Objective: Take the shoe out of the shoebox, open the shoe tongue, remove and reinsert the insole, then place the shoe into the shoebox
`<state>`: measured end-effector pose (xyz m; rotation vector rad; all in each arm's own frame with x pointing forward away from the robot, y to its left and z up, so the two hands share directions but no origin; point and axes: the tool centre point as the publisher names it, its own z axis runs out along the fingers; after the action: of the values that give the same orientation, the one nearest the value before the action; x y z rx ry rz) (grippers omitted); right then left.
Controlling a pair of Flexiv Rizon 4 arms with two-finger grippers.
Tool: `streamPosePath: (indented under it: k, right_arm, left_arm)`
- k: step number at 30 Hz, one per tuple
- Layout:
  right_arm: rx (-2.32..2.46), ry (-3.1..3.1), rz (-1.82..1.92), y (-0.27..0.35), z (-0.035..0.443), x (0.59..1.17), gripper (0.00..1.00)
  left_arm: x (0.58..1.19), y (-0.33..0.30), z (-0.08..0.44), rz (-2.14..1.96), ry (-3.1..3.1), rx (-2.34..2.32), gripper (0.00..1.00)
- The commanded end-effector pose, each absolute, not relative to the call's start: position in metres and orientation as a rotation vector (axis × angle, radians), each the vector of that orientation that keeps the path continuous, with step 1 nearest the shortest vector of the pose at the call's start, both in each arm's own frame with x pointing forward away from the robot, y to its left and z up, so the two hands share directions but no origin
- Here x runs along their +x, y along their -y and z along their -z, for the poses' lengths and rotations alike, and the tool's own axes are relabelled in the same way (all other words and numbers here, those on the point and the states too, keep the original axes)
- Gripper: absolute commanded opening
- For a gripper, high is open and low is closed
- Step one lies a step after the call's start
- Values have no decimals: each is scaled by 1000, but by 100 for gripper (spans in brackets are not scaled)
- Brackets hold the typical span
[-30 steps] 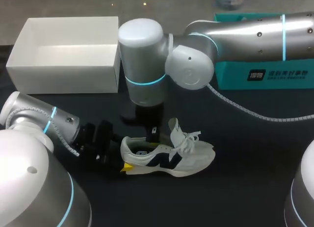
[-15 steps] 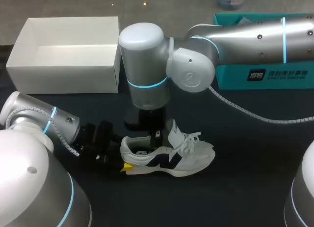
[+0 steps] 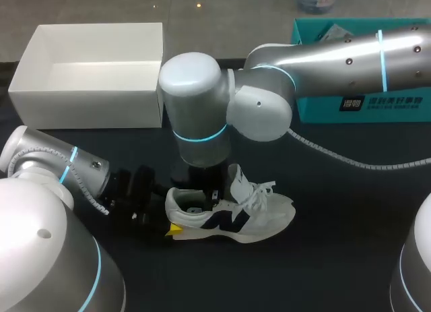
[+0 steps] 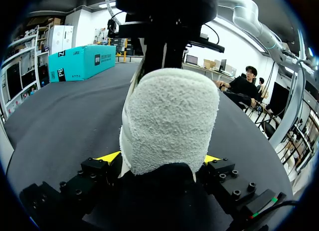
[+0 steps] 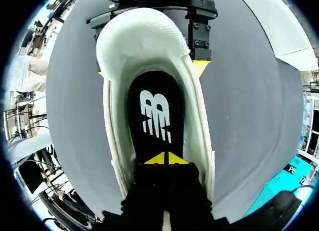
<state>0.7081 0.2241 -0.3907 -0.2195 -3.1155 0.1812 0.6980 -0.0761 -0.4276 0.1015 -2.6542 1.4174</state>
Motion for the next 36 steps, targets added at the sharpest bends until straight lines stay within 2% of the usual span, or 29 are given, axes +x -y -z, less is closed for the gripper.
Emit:
streamPosePath:
  k: [1, 6, 8, 13, 16, 23, 28, 30, 32, 34, 36]
  right_arm:
    - [-228, 3139, -186, -222, 391, 708, 0]
    - [-237, 3164, -172, -218, 393, 712, 0]
    - [-236, 3174, -155, -217, 394, 713, 20]
    - [-228, 3178, -143, -218, 403, 717, 25]
    - [-223, 3178, -137, -219, 408, 720, 36]
    - [-230, 3142, -108, -223, 422, 718, 40]
    - [-221, 3099, -93, -228, 428, 712, 38]
    - [-225, 3078, -89, -230, 431, 708, 34]
    - [-232, 3061, -83, -231, 434, 706, 13]
    - [-236, 3041, -68, -232, 437, 704, 0]
    - [-235, 3029, -52, -233, 439, 704, 0]
  left_arm:
    - [700, 76, 432, -1416, 2654, 103, 0]
    - [700, 76, 432, -1416, 2654, 103, 0]
    - [700, 76, 432, -1416, 2654, 103, 0]
    - [700, 76, 432, -1416, 2654, 103, 0]
    - [700, 76, 432, -1416, 2654, 103, 0]
    - [700, 76, 432, -1416, 2654, 103, 0]
    - [700, 76, 432, -1416, 2654, 103, 0]
    - [700, 76, 432, -1416, 2654, 103, 0]
    - [700, 76, 432, -1416, 2654, 103, 0]
    - [700, 76, 432, -1416, 2654, 103, 0]
    - [700, 76, 432, -1416, 2654, 103, 0]
